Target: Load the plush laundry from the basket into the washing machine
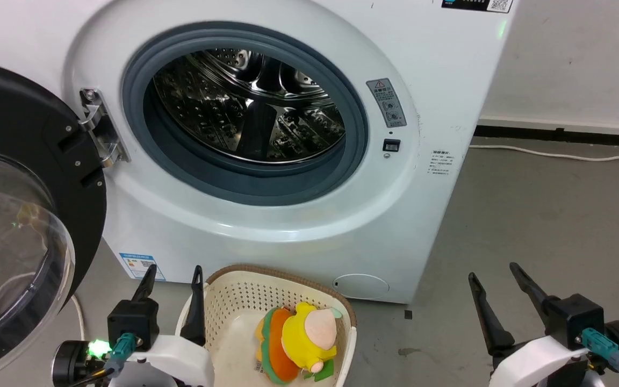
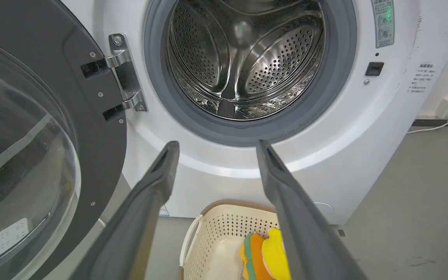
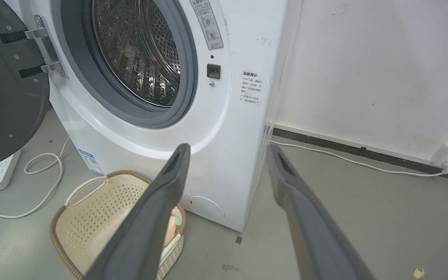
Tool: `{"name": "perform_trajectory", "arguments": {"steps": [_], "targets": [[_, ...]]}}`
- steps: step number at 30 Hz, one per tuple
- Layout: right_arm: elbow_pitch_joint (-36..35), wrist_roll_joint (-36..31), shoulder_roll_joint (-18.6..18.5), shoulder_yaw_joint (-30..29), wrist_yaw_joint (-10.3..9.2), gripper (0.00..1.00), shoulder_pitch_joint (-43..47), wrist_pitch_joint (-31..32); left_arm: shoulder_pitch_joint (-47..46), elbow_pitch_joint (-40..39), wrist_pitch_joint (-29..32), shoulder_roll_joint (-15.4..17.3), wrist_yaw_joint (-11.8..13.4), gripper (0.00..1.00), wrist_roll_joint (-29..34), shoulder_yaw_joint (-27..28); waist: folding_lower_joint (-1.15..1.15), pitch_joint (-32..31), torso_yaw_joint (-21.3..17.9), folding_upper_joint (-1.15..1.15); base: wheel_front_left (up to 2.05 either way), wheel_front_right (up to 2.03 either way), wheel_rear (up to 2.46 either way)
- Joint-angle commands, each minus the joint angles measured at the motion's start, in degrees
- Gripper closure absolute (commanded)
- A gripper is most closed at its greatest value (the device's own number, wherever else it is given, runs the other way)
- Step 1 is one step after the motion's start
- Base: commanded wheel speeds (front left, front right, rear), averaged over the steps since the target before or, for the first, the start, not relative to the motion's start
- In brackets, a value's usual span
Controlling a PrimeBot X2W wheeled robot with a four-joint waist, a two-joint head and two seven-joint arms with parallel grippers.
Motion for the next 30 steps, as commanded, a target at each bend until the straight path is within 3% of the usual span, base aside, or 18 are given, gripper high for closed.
{"name": "perform_trajectory", "arguments": {"steps": [1,17,30], "targets": [[-0.1,0.5,0.0,-0.2,0.0,0.0,-0.1,-0.6,-0.2,-0.3,-0.6,0.0,0.3,0.0,-0.1,-0.1,0.0,0.2,-0.1,0.0,0.0,0.0,0.0],[-1.3,3.2,0.0,-0.5,-0.01,0.0,-2.2,-2.5,-3.0,0.6,-2.5,0.9,0.1,0.0,0.2,-1.4,0.0,6.4,-2.6,0.0,0.0,0.0,0.0],[-2.3,5.7,0.0,0.2,-0.02,0.0,-4.3,-4.1,-7.4,7.4,-3.9,2.5,-1.1,0.0,-0.2,-2.5,0.0,13.2,-5.9,0.0,0.0,0.0,0.0]]}}
